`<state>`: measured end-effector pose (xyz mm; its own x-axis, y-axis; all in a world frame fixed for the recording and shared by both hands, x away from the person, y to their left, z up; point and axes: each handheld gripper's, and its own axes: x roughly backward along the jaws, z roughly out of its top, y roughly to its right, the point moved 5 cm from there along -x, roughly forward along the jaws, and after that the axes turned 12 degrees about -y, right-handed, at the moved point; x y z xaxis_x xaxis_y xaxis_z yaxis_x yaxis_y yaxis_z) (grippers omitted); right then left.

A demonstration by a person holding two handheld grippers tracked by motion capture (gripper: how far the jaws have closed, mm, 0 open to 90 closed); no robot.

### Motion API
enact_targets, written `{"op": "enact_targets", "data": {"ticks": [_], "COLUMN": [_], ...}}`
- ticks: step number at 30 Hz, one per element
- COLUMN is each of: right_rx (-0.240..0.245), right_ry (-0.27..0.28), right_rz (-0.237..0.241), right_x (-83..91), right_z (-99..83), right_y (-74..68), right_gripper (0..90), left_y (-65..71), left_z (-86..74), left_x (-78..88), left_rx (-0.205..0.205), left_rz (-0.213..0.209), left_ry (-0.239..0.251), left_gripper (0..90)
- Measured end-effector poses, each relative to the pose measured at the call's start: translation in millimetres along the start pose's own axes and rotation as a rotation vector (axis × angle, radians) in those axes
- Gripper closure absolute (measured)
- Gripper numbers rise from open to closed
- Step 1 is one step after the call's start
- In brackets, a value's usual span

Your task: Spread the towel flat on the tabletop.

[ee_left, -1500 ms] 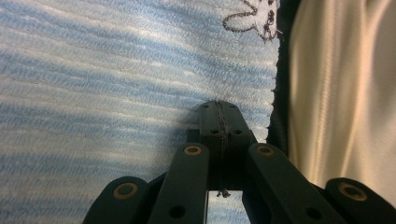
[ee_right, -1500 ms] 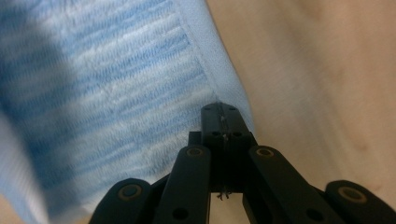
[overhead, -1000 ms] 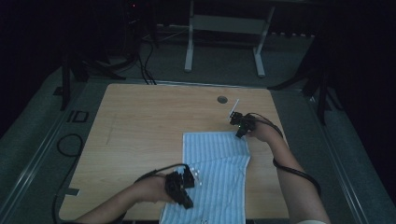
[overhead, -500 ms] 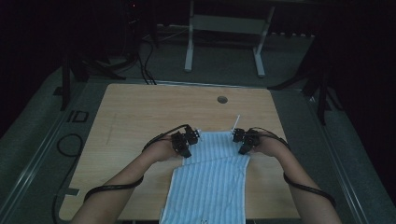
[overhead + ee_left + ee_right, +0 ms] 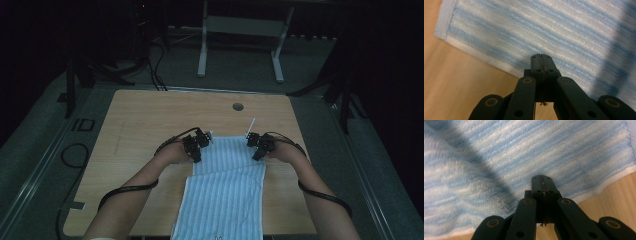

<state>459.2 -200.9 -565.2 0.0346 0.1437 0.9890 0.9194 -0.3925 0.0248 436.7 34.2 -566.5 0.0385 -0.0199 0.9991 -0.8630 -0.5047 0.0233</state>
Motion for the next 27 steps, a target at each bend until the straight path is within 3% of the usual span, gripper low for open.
{"op": "enact_targets", "data": {"ticks": [9, 16, 18, 21, 23, 27], "right_rx": [-0.018, -0.053, -0.075, -0.068, -0.04, 0.07], "right_ry": [0.006, 0.014, 0.022, 0.011, 0.031, 0.077], "right_rz": [-0.02, -0.049, -0.033, -0.03, -0.019, -0.018], "right_x": [3.4, 5.4, 5.9, 7.9, 13.9, 27.1], "right_z": [28.0, 45.0, 46.7, 46.0, 44.1, 32.7], "right_y": [19.9, 40.2, 45.7, 47.9, 42.4, 20.8], "right_gripper": [89.3, 88.1, 85.2, 82.1, 82.1, 79.8], "left_y": [-33.0, -54.6, -59.9, -58.9, -51.7, -30.5], "left_z": [4.9, 14.8, 18.9, 19.3, 15.7, -2.9], "left_x": [0.9, 1.5, 1.9, 4.4, 9.9, 20.4], "left_rx": [0.077, 0.126, 0.129, 0.128, 0.111, 0.055], "left_rz": [0.048, 0.115, 0.149, 0.141, 0.112, 0.063], "left_ry": [-0.025, -0.036, -0.041, -0.045, -0.017, 0.032], "left_gripper": [89.6, 88.7, 88.3, 85.5, 84.7, 80.2]}}
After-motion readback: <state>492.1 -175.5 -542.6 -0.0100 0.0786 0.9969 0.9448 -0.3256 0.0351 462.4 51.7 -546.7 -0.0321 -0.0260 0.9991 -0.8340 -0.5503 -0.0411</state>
